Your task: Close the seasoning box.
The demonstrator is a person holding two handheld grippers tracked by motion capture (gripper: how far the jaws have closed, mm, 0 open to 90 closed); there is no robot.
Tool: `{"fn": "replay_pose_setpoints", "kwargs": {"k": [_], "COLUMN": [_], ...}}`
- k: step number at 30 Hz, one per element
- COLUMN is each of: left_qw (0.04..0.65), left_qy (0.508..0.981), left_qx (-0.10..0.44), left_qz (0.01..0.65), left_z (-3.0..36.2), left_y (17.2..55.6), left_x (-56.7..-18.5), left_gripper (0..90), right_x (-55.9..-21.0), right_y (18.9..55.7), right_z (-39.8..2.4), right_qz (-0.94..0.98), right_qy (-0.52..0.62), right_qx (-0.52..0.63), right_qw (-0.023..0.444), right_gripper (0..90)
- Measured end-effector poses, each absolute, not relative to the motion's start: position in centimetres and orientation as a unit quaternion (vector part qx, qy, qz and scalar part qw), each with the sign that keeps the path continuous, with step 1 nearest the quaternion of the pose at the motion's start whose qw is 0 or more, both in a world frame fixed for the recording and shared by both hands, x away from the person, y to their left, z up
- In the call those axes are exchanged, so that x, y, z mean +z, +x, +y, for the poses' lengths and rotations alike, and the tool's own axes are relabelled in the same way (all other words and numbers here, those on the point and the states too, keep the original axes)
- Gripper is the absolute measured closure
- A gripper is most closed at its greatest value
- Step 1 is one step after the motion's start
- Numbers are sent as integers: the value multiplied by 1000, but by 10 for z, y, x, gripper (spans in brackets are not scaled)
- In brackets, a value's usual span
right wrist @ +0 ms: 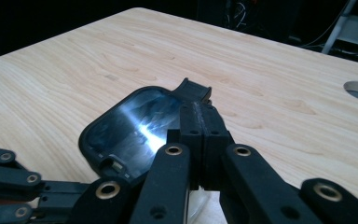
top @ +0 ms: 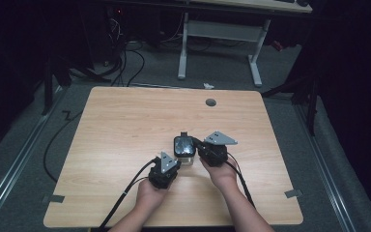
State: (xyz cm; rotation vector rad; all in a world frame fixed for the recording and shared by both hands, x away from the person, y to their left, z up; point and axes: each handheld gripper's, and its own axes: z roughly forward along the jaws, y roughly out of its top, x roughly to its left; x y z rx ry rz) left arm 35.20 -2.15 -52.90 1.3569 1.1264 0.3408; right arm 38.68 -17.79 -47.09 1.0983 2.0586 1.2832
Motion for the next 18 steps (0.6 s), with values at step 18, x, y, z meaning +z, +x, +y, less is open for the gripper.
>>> {"fn": "replay_pose_setpoints", "kwargs": {"k": [18], "left_qw": [620], "left_qy": [588], "left_qx": [170], "left_qz": [490], "left_z": [9], "left_y": [345], "left_x": [-526], "left_gripper": [875], "right_x": [-465], "right_y": [376], "right_z": [-208], "right_qz": [729], "right_qy": [416], "right_qx": [480], "right_qw": [256], "right_gripper": [828]}}
